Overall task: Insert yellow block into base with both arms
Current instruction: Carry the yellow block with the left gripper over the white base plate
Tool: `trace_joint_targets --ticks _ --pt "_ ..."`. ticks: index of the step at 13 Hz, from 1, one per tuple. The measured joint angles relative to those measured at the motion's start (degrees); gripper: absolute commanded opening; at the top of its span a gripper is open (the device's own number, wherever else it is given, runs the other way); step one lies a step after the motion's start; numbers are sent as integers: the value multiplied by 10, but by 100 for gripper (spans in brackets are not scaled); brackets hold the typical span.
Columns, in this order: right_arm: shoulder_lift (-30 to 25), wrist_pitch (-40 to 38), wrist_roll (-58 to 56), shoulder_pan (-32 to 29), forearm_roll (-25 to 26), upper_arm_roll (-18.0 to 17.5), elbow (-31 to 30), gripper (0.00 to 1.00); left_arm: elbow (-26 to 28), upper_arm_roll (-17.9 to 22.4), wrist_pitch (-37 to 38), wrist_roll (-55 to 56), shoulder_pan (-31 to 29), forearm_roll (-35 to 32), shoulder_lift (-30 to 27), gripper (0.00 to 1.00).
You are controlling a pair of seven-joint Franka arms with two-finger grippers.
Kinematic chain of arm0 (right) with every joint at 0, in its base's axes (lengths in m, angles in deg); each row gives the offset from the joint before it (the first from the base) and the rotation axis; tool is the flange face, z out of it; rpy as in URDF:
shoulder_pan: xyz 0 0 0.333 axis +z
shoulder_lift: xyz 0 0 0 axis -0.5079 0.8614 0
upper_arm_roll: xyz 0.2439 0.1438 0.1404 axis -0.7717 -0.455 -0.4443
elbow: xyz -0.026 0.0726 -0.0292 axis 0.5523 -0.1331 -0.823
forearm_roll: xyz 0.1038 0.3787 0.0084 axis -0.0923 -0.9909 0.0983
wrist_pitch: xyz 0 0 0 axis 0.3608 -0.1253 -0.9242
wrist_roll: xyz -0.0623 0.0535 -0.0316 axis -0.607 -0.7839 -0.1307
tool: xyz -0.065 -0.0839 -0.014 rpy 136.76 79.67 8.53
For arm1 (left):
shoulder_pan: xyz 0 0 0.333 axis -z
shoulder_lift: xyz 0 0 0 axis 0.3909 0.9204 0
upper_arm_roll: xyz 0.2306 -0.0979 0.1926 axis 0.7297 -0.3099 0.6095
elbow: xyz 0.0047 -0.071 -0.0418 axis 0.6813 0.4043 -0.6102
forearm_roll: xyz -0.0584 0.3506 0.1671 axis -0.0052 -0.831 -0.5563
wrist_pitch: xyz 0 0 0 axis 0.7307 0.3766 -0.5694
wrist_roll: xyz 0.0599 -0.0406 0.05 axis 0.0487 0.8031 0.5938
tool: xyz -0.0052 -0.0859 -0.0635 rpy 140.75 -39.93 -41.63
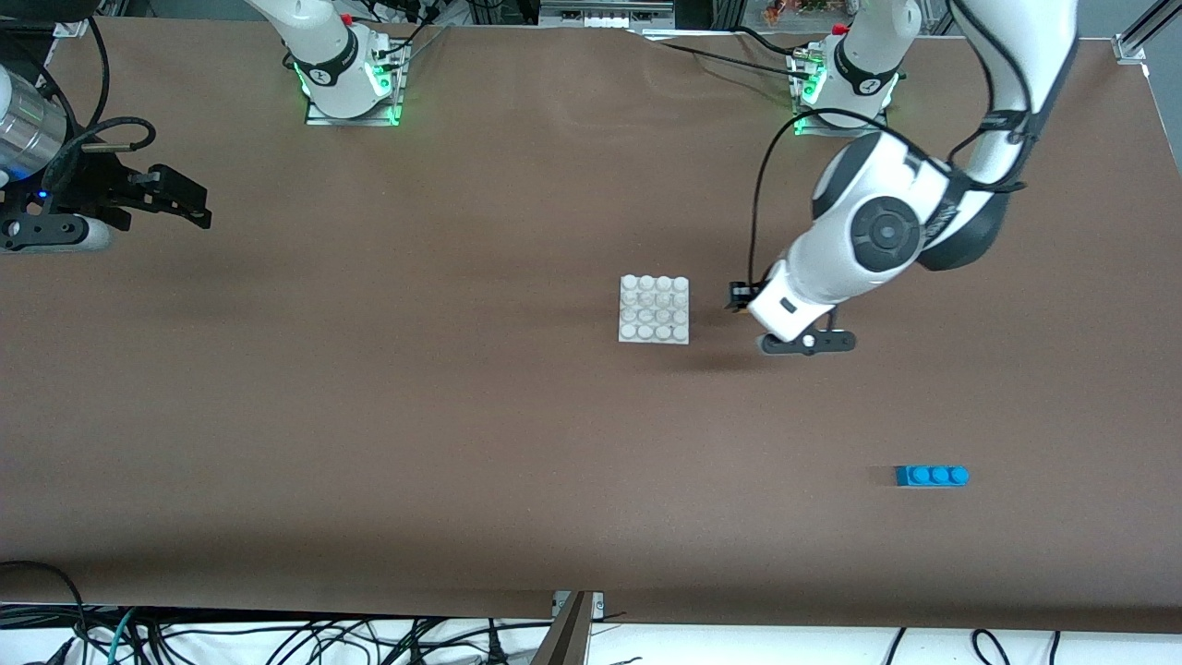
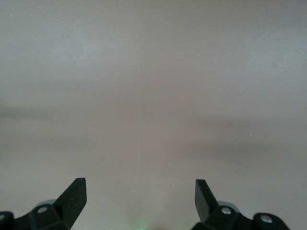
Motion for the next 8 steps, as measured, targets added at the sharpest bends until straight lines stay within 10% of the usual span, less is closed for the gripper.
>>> trace_joint_targets --ticks 8 --pt "0 -1 0 0 0 0 0 100 2 3 -108 188 120 -137 124 0"
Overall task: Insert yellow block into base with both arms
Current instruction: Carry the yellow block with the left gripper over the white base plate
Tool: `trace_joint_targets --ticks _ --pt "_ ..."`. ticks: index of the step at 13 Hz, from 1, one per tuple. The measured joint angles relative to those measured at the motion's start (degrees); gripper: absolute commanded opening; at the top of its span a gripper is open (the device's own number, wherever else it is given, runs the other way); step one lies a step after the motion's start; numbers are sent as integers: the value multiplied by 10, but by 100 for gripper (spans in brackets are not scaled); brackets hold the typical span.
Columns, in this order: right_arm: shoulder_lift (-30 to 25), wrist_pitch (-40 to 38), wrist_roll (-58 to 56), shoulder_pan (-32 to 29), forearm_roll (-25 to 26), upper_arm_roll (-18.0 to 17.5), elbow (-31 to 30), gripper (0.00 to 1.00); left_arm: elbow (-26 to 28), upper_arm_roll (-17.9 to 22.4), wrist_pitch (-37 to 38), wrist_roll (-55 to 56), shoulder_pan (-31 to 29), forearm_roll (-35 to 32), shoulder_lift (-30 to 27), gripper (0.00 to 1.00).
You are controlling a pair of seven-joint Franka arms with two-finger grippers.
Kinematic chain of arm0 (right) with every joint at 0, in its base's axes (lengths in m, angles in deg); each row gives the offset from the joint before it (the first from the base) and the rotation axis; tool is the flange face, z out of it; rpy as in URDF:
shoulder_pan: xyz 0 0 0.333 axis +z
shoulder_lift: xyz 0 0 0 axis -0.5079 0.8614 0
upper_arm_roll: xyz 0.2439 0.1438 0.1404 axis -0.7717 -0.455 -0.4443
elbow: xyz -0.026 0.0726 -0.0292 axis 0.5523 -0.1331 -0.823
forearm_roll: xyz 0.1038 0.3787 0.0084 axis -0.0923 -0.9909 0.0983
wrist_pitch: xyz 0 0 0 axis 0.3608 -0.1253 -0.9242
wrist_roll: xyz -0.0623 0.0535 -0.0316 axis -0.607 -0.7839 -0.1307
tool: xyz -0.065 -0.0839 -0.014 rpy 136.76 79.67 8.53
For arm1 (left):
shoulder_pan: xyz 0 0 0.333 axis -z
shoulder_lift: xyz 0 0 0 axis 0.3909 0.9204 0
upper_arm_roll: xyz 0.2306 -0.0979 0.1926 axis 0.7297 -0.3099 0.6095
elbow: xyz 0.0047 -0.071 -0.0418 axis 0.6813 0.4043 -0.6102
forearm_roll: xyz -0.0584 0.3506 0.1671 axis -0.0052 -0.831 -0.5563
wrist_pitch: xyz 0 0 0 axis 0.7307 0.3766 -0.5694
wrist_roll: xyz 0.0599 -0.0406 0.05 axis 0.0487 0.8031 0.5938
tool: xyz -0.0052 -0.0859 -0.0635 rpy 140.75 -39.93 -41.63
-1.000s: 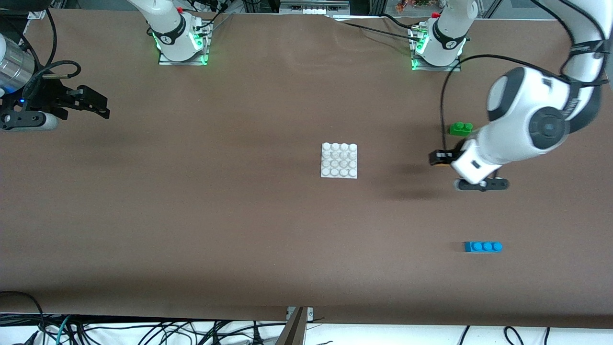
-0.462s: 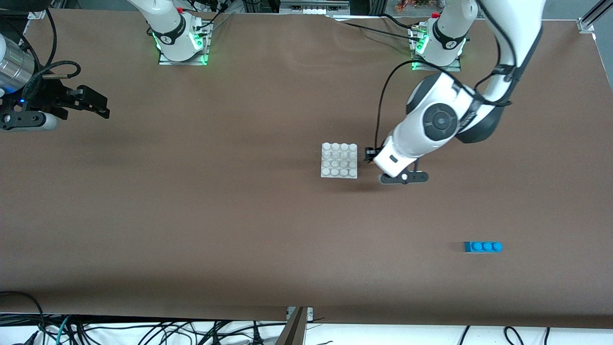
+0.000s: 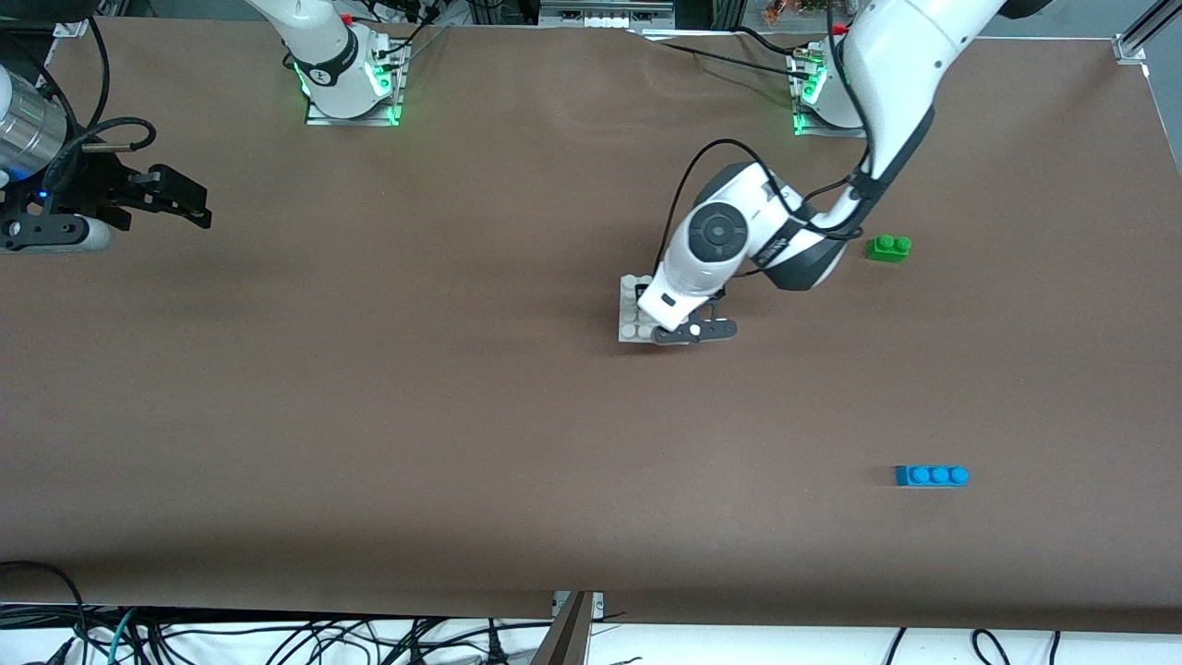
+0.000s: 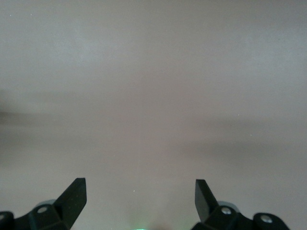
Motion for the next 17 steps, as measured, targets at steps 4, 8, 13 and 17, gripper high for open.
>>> trace_joint_targets --ticks 4,8,13,17 --pt "0 0 0 0 0 0 0 100 0 1 -31 1 12 -11 24 0" --pt "0 0 0 0 0 0 0 100 10 2 -31 1 13 -18 30 0" --pt "0 0 0 0 0 0 0 100 21 1 -31 1 16 -24 30 0" --pt "0 0 0 0 0 0 0 100 21 1 -34 1 17 -24 30 0"
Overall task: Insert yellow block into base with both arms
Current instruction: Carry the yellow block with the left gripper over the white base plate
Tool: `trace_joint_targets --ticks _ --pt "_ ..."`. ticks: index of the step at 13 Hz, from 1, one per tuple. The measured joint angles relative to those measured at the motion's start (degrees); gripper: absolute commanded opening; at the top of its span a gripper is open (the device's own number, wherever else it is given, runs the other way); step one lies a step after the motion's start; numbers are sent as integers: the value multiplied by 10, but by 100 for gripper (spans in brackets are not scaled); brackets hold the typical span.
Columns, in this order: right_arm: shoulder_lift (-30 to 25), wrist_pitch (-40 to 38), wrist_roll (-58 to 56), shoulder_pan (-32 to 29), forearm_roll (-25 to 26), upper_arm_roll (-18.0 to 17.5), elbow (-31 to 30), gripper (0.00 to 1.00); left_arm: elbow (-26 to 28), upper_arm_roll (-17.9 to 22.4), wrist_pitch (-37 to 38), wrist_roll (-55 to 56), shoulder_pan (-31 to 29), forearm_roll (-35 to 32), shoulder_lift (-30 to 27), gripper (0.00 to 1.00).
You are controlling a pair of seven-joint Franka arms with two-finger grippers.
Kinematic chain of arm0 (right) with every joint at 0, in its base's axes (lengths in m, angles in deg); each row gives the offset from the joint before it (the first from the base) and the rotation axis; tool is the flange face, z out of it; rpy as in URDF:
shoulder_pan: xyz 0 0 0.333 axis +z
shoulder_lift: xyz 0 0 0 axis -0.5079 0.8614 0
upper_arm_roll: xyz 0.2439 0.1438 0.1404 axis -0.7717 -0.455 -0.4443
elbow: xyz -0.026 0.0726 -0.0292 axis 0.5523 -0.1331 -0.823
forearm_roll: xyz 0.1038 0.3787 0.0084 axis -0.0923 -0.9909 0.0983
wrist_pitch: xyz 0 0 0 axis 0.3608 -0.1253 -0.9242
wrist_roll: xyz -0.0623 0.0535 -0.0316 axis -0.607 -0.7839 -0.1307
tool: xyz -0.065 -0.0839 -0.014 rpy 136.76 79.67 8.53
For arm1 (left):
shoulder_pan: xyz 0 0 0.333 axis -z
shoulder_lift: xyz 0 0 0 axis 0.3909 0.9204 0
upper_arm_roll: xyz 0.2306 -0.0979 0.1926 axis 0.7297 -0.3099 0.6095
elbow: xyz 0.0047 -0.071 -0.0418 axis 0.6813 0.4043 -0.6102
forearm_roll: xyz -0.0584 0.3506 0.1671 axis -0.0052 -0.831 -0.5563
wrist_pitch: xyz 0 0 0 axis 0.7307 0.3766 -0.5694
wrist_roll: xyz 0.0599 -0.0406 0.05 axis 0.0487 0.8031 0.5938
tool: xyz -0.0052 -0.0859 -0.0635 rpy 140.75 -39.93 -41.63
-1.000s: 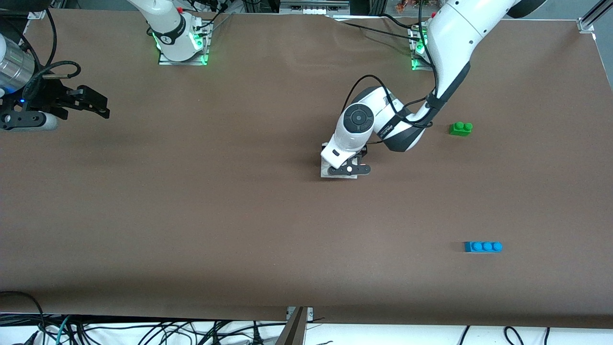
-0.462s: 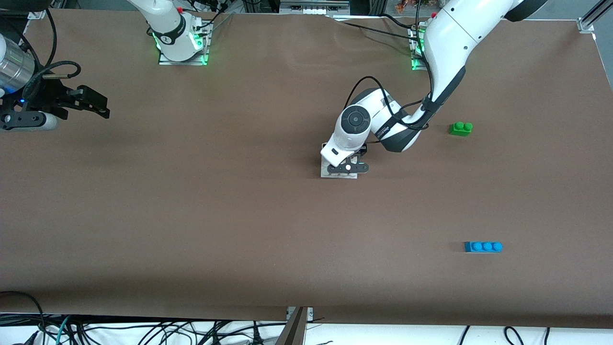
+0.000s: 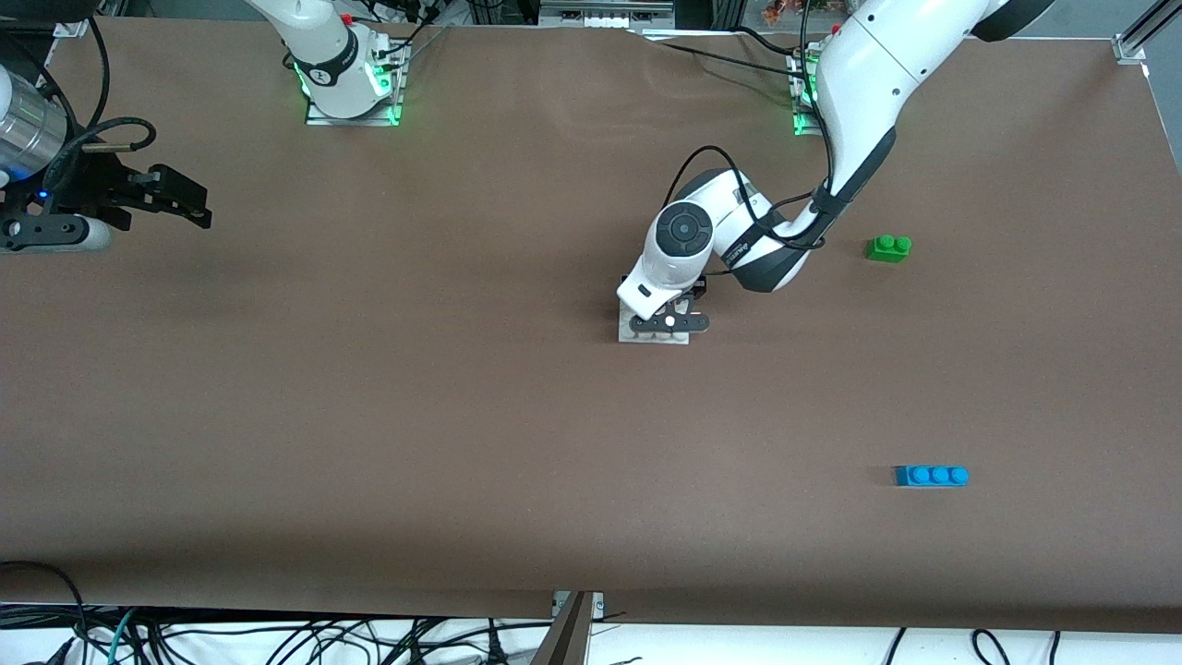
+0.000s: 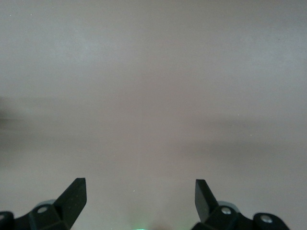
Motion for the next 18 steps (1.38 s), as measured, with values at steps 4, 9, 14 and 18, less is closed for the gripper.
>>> trace_joint_targets --ticks 4,9,14,18 --pt "0 0 0 0 0 0 0 100 0 0 -14 0 4 0 0 0" --pt "0 0 0 0 0 0 0 100 2 4 -14 0 4 -1 0 0" --pt "0 0 0 0 0 0 0 100 4 5 -15 5 5 -15 0 0" --pt "0 0 0 0 0 0 0 100 5 5 -20 8 6 -16 2 0"
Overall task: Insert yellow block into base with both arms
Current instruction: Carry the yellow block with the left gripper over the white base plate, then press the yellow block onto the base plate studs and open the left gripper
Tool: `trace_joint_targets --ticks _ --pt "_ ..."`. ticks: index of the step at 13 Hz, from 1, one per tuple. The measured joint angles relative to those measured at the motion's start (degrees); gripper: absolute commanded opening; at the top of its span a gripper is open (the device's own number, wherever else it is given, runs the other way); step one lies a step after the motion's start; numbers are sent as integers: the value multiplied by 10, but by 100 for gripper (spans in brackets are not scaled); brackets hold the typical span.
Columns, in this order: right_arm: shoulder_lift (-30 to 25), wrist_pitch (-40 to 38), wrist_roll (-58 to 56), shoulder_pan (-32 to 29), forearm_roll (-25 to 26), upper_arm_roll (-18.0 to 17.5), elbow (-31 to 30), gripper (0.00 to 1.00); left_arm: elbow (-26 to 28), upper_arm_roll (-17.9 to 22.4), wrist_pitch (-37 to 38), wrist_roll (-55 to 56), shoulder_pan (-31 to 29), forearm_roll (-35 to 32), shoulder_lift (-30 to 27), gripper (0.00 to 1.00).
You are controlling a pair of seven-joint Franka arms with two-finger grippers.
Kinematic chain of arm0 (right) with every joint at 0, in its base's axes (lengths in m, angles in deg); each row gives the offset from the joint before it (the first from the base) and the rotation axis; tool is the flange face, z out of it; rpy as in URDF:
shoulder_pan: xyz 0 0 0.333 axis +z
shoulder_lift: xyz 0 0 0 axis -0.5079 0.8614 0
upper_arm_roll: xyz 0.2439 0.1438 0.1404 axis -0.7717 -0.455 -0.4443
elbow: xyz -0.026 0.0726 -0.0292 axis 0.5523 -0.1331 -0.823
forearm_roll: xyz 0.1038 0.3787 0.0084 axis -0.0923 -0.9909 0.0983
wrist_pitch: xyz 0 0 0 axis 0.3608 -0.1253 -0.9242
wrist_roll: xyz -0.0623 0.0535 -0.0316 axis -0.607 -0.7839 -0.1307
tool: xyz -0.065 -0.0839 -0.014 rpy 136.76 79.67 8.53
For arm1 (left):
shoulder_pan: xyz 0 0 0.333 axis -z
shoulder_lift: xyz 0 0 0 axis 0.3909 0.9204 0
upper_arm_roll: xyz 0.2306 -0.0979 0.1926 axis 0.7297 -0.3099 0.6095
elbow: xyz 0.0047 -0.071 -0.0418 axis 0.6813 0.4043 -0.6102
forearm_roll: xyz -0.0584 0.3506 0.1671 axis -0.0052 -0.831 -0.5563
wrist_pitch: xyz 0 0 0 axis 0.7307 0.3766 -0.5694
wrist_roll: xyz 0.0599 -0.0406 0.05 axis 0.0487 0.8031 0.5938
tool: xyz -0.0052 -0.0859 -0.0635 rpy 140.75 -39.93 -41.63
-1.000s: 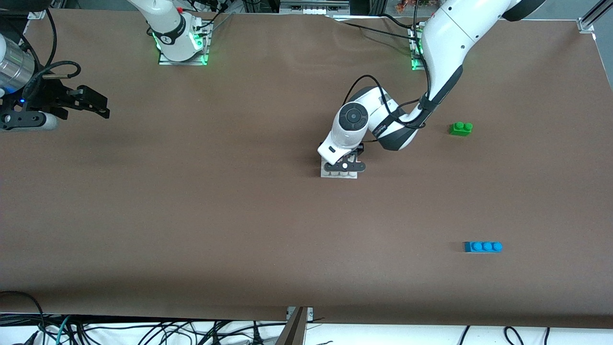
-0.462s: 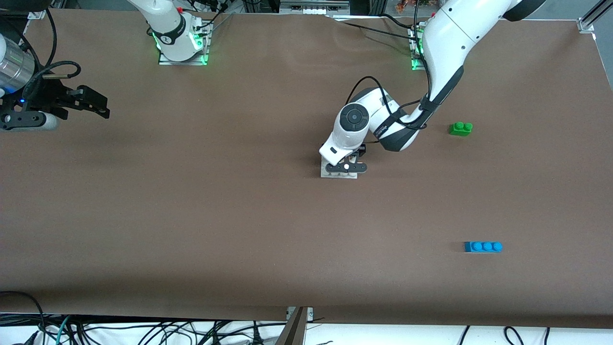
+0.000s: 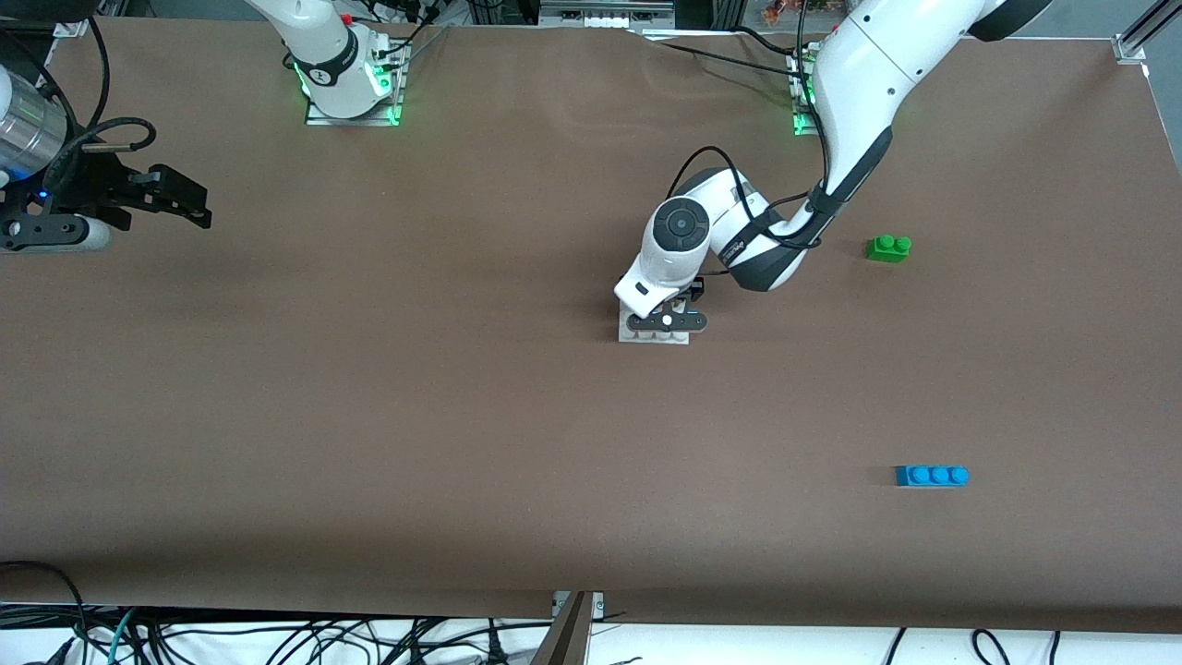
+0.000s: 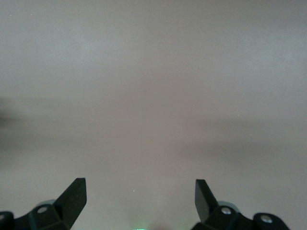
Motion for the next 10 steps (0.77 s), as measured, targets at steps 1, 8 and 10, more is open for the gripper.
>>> trace_joint_targets --ticks 1,8,10 --pt "0 0 0 0 0 0 0 100 0 0 -2 0 0 0 1 0" --pt "0 0 0 0 0 0 0 100 0 0 -2 2 0 0 1 100" --pt "0 0 0 0 0 0 0 100 -3 0 -1 13 -1 0 -1 100"
